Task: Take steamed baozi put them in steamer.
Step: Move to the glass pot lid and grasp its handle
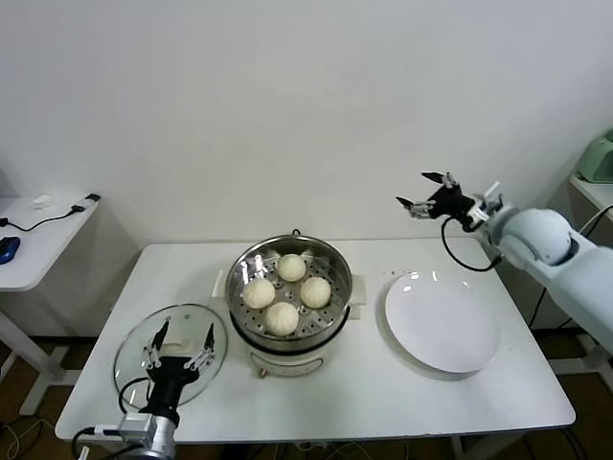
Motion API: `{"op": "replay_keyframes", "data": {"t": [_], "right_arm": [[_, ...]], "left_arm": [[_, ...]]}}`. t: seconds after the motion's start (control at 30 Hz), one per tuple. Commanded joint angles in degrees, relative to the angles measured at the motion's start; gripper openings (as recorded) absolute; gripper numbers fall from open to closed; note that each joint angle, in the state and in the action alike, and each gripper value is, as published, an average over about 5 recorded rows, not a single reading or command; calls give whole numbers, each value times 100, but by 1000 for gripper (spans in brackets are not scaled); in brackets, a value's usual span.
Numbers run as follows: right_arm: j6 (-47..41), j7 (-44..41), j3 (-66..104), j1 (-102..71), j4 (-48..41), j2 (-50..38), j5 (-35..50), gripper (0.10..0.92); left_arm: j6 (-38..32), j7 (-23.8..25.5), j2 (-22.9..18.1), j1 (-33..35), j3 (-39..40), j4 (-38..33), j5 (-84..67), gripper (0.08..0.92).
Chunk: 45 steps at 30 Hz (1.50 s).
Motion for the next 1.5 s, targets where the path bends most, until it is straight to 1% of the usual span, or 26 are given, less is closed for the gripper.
{"op": "replay_keyframes", "data": {"t": [0.03,0.17,0.27,0.43,0.6,0.63,0.7,0.8,0.9,0.97,1.07,1.13,1.3,1.5], "right_arm": [[1352,322,5360,-6018,289,1279,-1039,823],[1950,418,5377,-6274,210,2145,-1428,823],[2202,425,5327,-6421,179,2619,-1569,823],[2410,323,5243,-6640,254,3159,-1539,823],[2590,303,5138,-6769,211,3501,-1641,823],[2617,310,5114,-6790,207,3544,-1663,823],[2671,330,5070,-6814,201,3621,-1711,823],[2672,407,5026,-6789,200,3713,-1780,823],[2532,496,4995,-6767,242,3761,-1887,823],[2416,537,4973,-6762,285,3776,-1952,823],[2292,574,4947,-6739,332,3798,-2023,823],[2241,591,4937,-6725,361,3810,-2068,823],[2165,614,4928,-6740,465,3804,-2092,823],[2106,667,4952,-6753,575,3813,-2092,823]], "left_arm": [[-47,-50,134,-88,-9,181,54,823],[-148,-80,255,-104,-107,353,61,823],[-215,-155,273,-101,-161,426,96,823],[-342,-283,278,-72,-174,491,212,823],[-566,-546,303,-71,-199,618,645,823],[-643,-641,314,-79,-201,665,890,823],[-860,-1019,346,-115,-202,836,1680,823],[-1172,-1818,496,-186,-211,1247,3497,823],[-1281,-2482,699,-211,-268,1683,5247,823],[-1215,-2673,845,-172,-283,1882,5976,823],[-988,-2715,1047,-99,-251,2144,6726,823],[-800,-2701,1102,-98,-227,2318,7106,823],[-397,-2579,1072,-219,-166,2569,7403,823],[-233,-2499,1008,-449,-114,2880,7507,823]]}}
